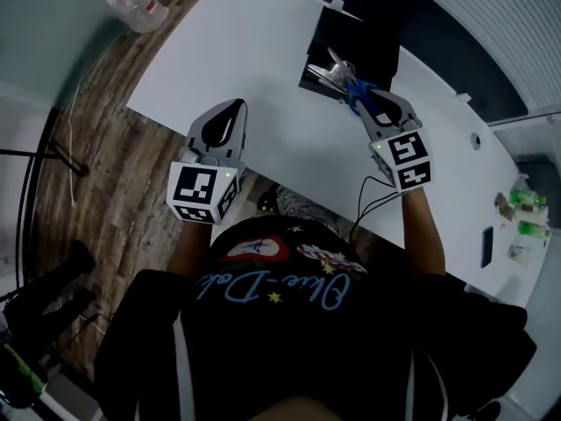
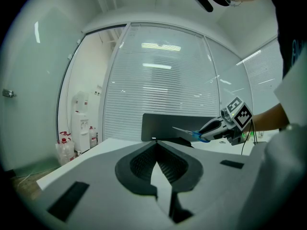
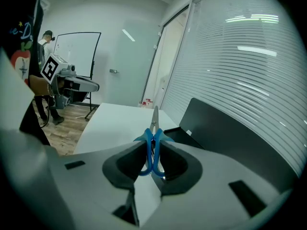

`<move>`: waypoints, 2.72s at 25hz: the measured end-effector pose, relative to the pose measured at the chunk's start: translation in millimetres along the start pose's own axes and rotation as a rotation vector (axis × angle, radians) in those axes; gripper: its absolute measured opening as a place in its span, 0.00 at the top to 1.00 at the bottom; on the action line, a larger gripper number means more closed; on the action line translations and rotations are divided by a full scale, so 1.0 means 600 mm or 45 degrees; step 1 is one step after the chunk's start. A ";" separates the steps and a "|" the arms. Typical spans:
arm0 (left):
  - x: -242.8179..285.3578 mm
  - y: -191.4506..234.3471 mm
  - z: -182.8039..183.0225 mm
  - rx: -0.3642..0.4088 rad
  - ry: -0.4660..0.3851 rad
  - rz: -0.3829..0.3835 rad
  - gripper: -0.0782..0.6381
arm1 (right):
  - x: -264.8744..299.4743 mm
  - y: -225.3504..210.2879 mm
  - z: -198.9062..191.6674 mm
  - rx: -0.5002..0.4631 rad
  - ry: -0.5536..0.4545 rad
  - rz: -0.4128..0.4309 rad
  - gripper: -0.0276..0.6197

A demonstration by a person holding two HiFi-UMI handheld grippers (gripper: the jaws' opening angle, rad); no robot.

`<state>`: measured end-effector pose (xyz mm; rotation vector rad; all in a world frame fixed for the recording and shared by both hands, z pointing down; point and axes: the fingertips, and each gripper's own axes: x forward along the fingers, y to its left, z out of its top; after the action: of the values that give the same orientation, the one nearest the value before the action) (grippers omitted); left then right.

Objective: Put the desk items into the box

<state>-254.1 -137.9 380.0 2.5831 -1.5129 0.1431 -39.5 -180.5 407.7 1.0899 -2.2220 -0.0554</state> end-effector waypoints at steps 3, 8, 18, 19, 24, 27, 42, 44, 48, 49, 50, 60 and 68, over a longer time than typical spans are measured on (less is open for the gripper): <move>0.016 -0.002 0.000 0.006 0.005 -0.008 0.88 | 0.008 -0.004 0.000 0.003 -0.006 0.007 0.81; 0.053 -0.022 0.006 0.026 0.005 -0.051 0.88 | 0.016 -0.021 -0.012 0.006 0.002 0.014 0.81; 0.119 -0.054 0.027 0.064 -0.001 -0.127 0.88 | 0.039 -0.051 -0.039 0.018 0.032 0.037 0.81; 0.123 -0.055 0.026 0.065 0.002 -0.131 0.88 | 0.043 -0.054 -0.042 0.016 0.038 0.041 0.81; 0.141 -0.055 0.024 0.061 0.025 -0.129 0.88 | 0.060 -0.062 -0.057 0.022 0.062 0.064 0.81; 0.150 -0.055 0.022 0.060 0.032 -0.129 0.88 | 0.069 -0.067 -0.064 0.018 0.072 0.073 0.81; 0.174 -0.045 0.005 0.044 0.092 -0.112 0.88 | 0.110 -0.078 -0.094 0.021 0.123 0.118 0.81; 0.176 -0.044 0.002 0.042 0.100 -0.107 0.88 | 0.115 -0.080 -0.100 0.020 0.133 0.122 0.81; 0.179 -0.038 -0.003 0.040 0.114 -0.096 0.88 | 0.126 -0.083 -0.112 0.015 0.158 0.129 0.81; 0.180 -0.036 -0.003 0.040 0.116 -0.092 0.88 | 0.129 -0.083 -0.115 0.014 0.164 0.131 0.81; 0.181 -0.034 -0.003 0.040 0.117 -0.087 0.88 | 0.132 -0.084 -0.117 0.015 0.168 0.134 0.81; 0.182 -0.025 -0.011 0.028 0.133 -0.052 0.88 | 0.153 -0.076 -0.137 -0.039 0.215 0.174 0.81; 0.185 -0.028 -0.019 0.021 0.154 -0.052 0.88 | 0.166 -0.075 -0.148 -0.082 0.243 0.186 0.81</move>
<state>-185.2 -223.0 407.2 2.5651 -1.4222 0.3022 -1.4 -260.7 516.8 0.8583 -2.1061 0.0386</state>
